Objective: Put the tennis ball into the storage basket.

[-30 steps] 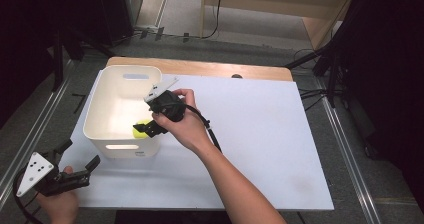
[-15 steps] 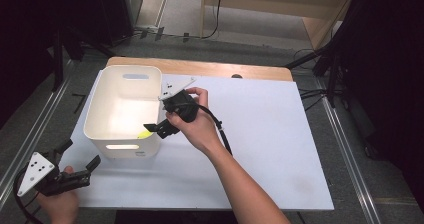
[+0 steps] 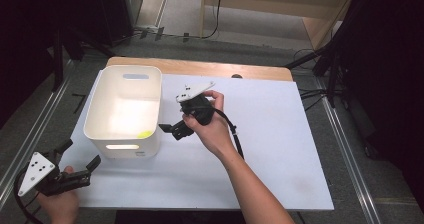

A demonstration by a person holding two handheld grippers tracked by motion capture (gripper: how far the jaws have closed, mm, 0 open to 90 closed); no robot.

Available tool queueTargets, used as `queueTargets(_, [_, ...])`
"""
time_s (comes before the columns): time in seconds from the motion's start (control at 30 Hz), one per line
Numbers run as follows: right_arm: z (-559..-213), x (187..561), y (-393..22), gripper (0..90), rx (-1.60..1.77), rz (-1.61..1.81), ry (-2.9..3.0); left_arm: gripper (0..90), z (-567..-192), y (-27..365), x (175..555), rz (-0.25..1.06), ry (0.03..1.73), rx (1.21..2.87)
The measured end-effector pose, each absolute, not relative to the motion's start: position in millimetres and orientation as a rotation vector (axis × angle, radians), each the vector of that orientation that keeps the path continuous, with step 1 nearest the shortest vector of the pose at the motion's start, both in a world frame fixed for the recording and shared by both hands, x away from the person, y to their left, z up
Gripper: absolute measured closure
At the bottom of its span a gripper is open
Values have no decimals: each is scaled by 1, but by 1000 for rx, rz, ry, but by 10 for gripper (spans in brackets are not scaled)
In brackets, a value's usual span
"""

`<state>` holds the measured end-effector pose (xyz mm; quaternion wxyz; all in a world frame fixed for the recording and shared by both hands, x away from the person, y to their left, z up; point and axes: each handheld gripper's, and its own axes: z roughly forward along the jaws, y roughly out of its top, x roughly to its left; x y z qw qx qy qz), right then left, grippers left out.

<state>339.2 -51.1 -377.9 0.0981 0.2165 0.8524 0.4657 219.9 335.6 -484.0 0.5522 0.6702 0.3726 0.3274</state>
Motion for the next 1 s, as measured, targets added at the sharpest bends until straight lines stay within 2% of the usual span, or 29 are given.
queueTargets(1.0, [-399,325,-115,0,772,1385,2418,0,-484,335,220,782,887,1598])
